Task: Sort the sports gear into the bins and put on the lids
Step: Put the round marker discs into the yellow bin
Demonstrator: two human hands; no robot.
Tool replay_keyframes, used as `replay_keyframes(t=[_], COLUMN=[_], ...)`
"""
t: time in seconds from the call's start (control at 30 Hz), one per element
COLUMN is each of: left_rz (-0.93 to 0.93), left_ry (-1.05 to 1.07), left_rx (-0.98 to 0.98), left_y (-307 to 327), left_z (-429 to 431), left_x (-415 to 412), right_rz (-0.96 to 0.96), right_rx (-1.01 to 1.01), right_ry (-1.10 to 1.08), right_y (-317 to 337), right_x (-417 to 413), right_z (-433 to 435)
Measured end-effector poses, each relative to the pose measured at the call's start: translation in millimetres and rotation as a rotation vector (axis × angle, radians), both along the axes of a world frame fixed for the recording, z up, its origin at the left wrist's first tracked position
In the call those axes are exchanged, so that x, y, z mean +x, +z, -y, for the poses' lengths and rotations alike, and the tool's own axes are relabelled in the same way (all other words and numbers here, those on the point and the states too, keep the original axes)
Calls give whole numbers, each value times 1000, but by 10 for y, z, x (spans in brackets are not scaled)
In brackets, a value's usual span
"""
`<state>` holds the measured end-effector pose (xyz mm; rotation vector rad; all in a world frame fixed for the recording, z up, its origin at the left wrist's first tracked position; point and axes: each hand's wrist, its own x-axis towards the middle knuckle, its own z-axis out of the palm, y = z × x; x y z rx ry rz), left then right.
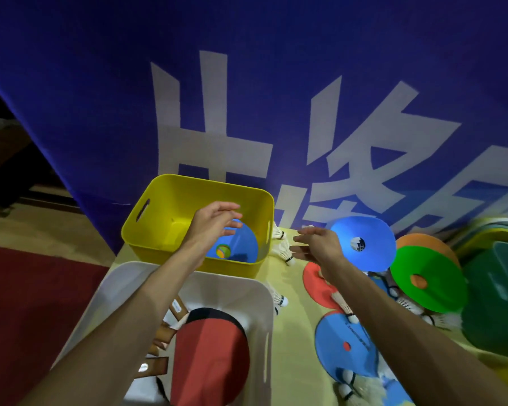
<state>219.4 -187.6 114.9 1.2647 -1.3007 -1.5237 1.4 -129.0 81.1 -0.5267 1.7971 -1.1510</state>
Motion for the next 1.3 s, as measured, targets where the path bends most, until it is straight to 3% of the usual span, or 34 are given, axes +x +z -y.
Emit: replay_keyframes(t=[0.27,0.6,0.97,1.17,1.3], left_rz=[18,226,297,333,329], left_ry=[-102,-283,-278,-233,-199], left_rx=[1,14,111,144,136], left_y=[16,-185,-600,-760,-796], left_z=[-328,-603,-875,-846,-847], left_x=[-714,-1698,-2574,-2703,-2733], right_rz=[28,108,272,242,68], right_rx=[13,55,133,116,152], right_ry=[-100,-280,-336,-347,-362], right_y=[-166,-667,-1285,-1495,-1636], right_x=[-704,-1707,-2358,-2408,-2396], right_z=[-482,-976,-880,-681,-563])
